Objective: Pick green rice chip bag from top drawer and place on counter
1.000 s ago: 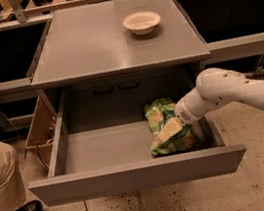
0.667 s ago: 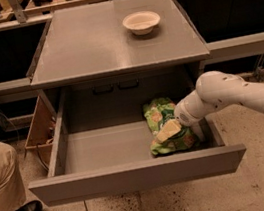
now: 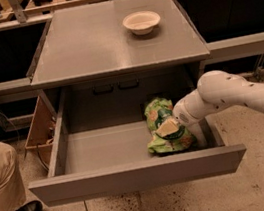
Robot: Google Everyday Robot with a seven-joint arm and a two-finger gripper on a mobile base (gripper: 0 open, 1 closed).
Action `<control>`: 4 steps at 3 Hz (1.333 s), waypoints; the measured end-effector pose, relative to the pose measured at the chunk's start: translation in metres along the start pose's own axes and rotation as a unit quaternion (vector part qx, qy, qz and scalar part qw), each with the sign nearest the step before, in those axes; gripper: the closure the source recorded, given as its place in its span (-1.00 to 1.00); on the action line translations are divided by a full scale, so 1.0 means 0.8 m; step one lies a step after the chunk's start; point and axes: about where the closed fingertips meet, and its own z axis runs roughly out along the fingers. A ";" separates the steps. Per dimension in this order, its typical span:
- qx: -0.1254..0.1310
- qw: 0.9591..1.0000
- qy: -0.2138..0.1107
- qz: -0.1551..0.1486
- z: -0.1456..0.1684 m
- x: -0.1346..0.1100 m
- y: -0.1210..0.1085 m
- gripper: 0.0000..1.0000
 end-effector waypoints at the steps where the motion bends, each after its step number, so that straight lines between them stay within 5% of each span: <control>1: -0.006 1.000 -0.012 -0.012 -0.017 -0.011 0.014 0.93; 4: -0.043 0.995 -0.031 -0.084 -0.092 -0.062 0.061 1.00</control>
Offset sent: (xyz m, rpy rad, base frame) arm -0.0236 0.0271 0.0736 0.0477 -0.0781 0.1386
